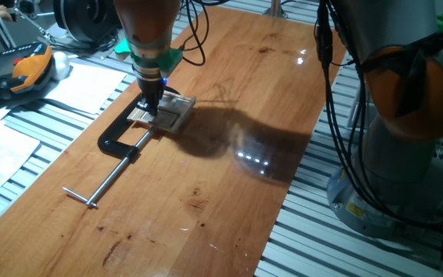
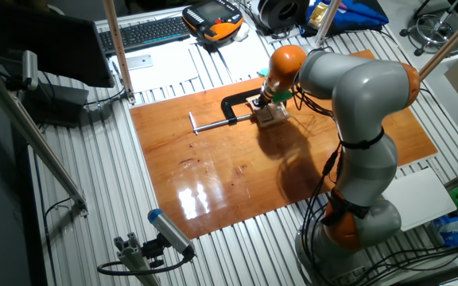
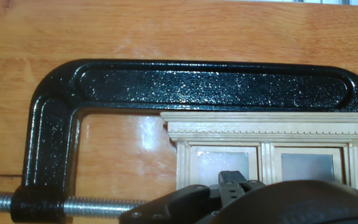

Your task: Close a sliding window

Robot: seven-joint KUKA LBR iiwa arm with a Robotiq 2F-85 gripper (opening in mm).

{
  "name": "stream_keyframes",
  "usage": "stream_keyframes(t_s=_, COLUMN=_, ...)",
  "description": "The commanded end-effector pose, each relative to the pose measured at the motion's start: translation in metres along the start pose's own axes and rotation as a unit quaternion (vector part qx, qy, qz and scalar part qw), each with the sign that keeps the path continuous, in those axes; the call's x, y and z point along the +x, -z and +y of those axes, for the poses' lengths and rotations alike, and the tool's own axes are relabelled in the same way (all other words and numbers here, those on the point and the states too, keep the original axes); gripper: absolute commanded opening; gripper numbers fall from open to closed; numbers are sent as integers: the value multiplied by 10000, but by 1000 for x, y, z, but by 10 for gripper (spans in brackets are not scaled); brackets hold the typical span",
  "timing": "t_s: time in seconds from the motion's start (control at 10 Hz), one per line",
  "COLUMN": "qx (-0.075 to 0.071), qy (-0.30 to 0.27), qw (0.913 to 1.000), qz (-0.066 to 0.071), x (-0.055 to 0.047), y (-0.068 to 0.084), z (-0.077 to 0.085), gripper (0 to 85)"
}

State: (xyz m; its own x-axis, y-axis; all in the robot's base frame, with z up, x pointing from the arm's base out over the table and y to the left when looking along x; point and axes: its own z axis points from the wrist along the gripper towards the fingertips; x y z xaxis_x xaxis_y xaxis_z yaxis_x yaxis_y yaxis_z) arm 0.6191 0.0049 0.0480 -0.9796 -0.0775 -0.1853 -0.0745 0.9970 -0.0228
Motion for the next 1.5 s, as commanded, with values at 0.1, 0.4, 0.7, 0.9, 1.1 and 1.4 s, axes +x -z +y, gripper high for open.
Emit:
stream_keyframes(t_s=0.1, qx=-18, qy=-4, qw=10000, qz=37, x=1, y=0, z=0, gripper=0)
stream_keyframes(t_s=0.4, qx=-34, qy=17, qw=10000, qz=51, x=3, y=0, z=0, gripper=0)
stream_keyframes(t_s=0.7, qx=-53, qy=22, qw=9999, qz=104, x=4, y=0, z=1, gripper=0)
stream_keyframes(t_s=0.9, qx=-30, qy=58, qw=9998, qz=190, x=6, y=1, z=1, gripper=0)
stream_keyframes(t_s=1.1, qx=-10, qy=85, qw=9997, qz=215, x=6, y=2, z=1, gripper=0)
stream_keyframes(t_s=1.4, qx=-9, qy=85, qw=9998, qz=200, x=7, y=1, z=0, gripper=0)
